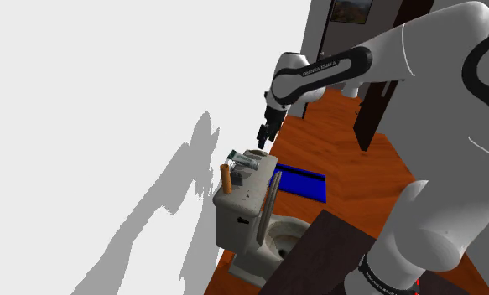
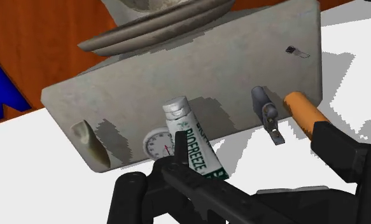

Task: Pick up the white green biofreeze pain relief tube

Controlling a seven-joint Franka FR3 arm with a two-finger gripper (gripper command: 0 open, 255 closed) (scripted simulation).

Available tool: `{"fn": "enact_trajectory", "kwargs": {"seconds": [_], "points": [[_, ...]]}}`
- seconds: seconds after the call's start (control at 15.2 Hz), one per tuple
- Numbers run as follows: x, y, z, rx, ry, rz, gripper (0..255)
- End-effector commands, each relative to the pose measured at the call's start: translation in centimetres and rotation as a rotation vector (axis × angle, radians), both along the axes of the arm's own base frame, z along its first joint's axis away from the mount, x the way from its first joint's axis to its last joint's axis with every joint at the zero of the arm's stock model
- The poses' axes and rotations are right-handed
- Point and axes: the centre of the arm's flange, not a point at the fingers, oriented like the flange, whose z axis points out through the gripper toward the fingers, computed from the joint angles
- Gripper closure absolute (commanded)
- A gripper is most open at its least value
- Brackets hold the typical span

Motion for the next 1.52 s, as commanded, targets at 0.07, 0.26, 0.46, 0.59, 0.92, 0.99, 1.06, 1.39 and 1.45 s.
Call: {"fn": "enact_trajectory", "kwargs": {"seconds": [0.07,0.26,0.46,0.59,0.92,0.99,1.06,1.39,1.45], "points": [[3.0,-0.9,-2.8,0.003,0.006,0.044,0],[5.8,-1.8,-5.6,0.007,0.013,0.086,0],[8.7,-2.5,-8.5,0.011,0.019,0.128,0],[10.5,-2.9,-10.4,0.013,0.024,0.156,0],[10.7,-3.0,-12.7,0.014,0.024,0.159,0],[10.7,-3.0,-13.2,0.014,0.024,0.159,0],[10.7,-3.0,-13.8,0.014,0.024,0.159,0],[10.8,-3.0,-14.6,0.014,0.024,0.159,255],[10.7,-3.0,-14.6,0.014,0.024,0.159,255]]}}
